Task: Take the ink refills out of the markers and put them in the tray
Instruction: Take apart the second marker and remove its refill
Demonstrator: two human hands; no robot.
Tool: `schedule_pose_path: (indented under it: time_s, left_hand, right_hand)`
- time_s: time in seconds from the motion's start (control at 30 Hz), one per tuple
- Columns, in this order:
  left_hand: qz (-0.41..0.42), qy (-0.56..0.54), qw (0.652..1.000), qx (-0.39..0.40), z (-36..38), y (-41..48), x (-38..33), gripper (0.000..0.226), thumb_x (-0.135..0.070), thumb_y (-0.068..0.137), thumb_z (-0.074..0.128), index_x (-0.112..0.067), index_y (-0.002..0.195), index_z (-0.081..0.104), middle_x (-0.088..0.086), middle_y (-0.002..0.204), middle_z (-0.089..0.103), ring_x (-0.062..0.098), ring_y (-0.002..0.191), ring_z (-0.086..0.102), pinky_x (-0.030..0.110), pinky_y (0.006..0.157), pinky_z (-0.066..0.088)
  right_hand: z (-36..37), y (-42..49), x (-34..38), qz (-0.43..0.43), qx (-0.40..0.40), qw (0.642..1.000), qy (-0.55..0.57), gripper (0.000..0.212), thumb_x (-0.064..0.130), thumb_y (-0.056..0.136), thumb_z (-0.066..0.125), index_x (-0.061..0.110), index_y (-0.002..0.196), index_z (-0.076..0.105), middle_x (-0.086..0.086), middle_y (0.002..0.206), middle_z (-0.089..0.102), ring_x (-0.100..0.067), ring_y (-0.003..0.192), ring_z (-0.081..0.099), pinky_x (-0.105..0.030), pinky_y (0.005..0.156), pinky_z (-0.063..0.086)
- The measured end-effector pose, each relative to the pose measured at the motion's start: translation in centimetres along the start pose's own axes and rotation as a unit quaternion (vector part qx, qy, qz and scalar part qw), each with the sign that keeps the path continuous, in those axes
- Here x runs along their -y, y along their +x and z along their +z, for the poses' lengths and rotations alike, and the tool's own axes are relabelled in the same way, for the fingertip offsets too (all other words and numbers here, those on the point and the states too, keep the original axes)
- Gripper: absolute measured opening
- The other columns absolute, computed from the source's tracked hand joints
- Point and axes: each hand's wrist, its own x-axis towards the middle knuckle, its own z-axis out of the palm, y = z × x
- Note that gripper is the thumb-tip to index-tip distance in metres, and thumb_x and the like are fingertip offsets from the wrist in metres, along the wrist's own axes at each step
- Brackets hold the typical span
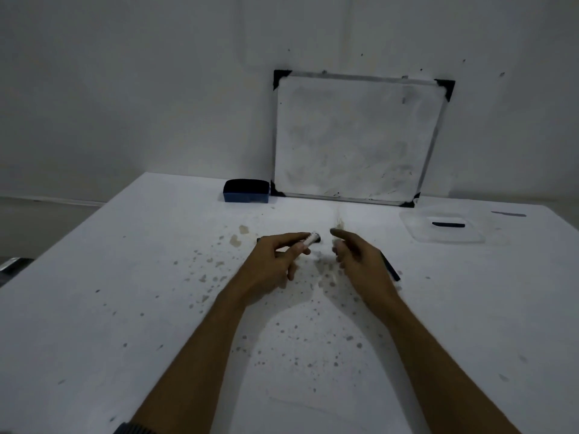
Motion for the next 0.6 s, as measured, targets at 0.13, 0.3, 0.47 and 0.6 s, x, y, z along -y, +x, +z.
schedule_pose_path:
  time_s: [0.13,0.3,0.47,0.6]
  left_hand:
    - [0.004,-0.026,0.999,0.046,1.6,0.2,-0.2,0.033,-0.024,0.105,0.06,-0.022,0.137,0.068,-0.005,0.103,0.08,0.019,0.06,0.064,0.025,0.046,0.05]
    - [0.002,-0.034,0.998,0.055,2.1,0.5,-0.2,0.035,-0.023,0.101,0.065,-0.025,0.136,0.069,-0.005,0.099,0.08,0.012,0.057,0.062,0.02,0.043,0.044]
    - [0.002,-0.052,0.997,0.06,2.0,0.5,0.2,0.035,-0.018,0.1,0.068,-0.026,0.134,0.07,0.0,0.118,0.074,0.017,0.063,0.057,0.021,0.048,0.045]
    - [0.003,-0.039,0.997,0.061,2.2,0.5,0.3,0.035,-0.022,0.099,0.068,-0.029,0.133,0.07,-0.005,0.119,0.073,0.018,0.065,0.055,0.022,0.052,0.046]
  right_hand:
    - [-1.3,0.1,-0.1,0.109,-0.045,0.969,0.218,0.019,0.022,0.1,0.065,0.013,0.114,0.075,-0.005,0.1,0.078,-0.01,0.087,0.074,-0.018,0.074,0.058]
    - [-1.3,0.5,-0.3,0.147,-0.032,0.943,0.296,0.029,0.022,0.093,0.073,0.006,0.118,0.074,-0.011,0.105,0.08,-0.024,0.098,0.078,-0.032,0.086,0.061]
    - [-1.4,0.7,-0.2,0.16,-0.037,0.926,0.338,0.02,0.021,0.094,0.072,0.009,0.111,0.077,-0.01,0.105,0.08,-0.023,0.097,0.077,-0.028,0.081,0.06]
    - [-1.6,0.7,-0.2,0.157,-0.024,0.93,0.33,0.026,0.023,0.093,0.073,0.009,0.115,0.076,-0.01,0.105,0.08,-0.024,0.098,0.077,-0.029,0.083,0.06]
